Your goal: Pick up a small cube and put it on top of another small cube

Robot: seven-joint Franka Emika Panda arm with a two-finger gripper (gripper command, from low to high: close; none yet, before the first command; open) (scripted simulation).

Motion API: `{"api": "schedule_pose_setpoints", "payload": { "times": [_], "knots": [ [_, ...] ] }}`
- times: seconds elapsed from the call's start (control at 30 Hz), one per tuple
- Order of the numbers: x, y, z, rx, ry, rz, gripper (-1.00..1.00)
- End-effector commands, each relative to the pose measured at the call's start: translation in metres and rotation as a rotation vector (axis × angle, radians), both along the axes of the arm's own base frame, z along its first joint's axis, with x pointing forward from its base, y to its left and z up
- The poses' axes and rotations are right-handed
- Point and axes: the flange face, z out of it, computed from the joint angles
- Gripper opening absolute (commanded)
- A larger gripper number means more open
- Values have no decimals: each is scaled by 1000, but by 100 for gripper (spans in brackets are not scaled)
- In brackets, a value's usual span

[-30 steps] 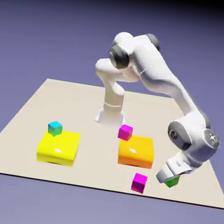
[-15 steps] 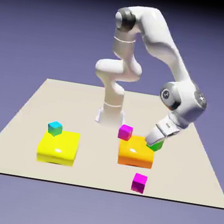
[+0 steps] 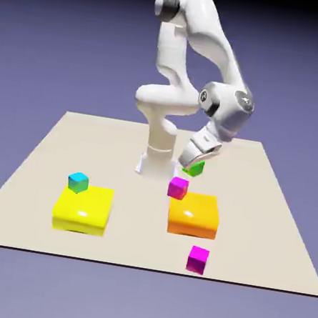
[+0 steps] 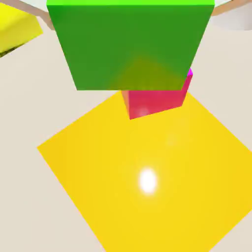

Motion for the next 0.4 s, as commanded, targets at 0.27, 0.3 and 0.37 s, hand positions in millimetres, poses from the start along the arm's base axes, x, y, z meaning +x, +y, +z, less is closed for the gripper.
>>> {"api": "schedule_pose_setpoints", "payload": {
  "times": [0.27,0.3,0.37],
  "knots": [
    [-21,-21,-67,13,1,5,-100],
    [-21,-21,-67,13,1,5,100],
    [-18,-18,-55,12,0,5,100]
  ]
}}
